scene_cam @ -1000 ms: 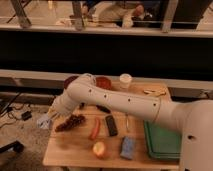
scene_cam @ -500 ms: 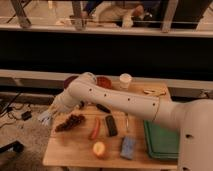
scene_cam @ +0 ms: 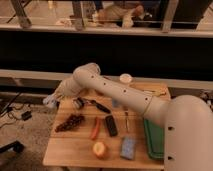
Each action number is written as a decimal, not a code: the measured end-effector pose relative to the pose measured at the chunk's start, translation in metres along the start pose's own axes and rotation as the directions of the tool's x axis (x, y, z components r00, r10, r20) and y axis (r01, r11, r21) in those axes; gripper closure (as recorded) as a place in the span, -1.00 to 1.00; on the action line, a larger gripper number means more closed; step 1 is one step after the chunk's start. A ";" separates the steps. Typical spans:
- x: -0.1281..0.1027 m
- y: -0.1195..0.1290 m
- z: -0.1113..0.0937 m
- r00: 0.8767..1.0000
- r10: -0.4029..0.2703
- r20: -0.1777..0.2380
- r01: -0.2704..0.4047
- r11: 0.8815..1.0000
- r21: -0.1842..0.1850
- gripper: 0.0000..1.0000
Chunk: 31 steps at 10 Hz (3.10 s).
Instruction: Wipe purple bowl with towel
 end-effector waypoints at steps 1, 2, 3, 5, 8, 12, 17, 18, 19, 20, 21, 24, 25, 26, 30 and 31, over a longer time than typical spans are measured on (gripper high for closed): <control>0.020 -0.004 -0.004 1.000 0.012 -0.018 -0.012 1.000 0.024 0.98; 0.032 -0.005 -0.006 0.999 0.021 -0.030 -0.019 0.999 0.038 0.98; 0.049 -0.009 -0.008 0.999 0.032 -0.044 -0.029 0.998 0.052 0.98; 0.076 -0.014 -0.009 0.997 0.052 -0.062 -0.048 0.997 0.067 0.98; 0.110 -0.015 -0.003 0.993 0.091 -0.074 -0.085 0.994 0.073 0.98; 0.152 -0.010 0.010 0.985 0.152 -0.079 -0.146 0.986 0.078 0.98; 0.153 -0.009 0.010 0.985 0.153 -0.079 -0.147 0.986 0.078 0.98; 0.153 -0.009 0.010 0.984 0.159 -0.079 -0.153 0.985 0.081 0.98; 0.161 -0.006 0.012 0.980 0.179 -0.081 -0.172 0.981 0.089 0.98; 0.170 -0.004 0.013 0.976 0.200 -0.085 -0.191 0.976 0.100 0.98; 0.174 -0.005 0.013 0.974 0.209 -0.087 -0.200 0.974 0.105 0.98; 0.194 -0.008 0.013 0.965 0.244 -0.097 -0.231 0.964 0.129 0.98; 0.199 -0.009 0.013 0.963 0.250 -0.097 -0.236 0.962 0.137 0.98; 0.206 -0.014 0.016 0.963 0.254 -0.094 -0.239 0.960 0.147 0.98; 0.221 -0.029 0.034 0.962 0.262 -0.069 -0.249 0.955 0.160 0.98; 0.222 -0.032 0.040 0.963 0.262 -0.059 -0.250 0.954 0.162 0.98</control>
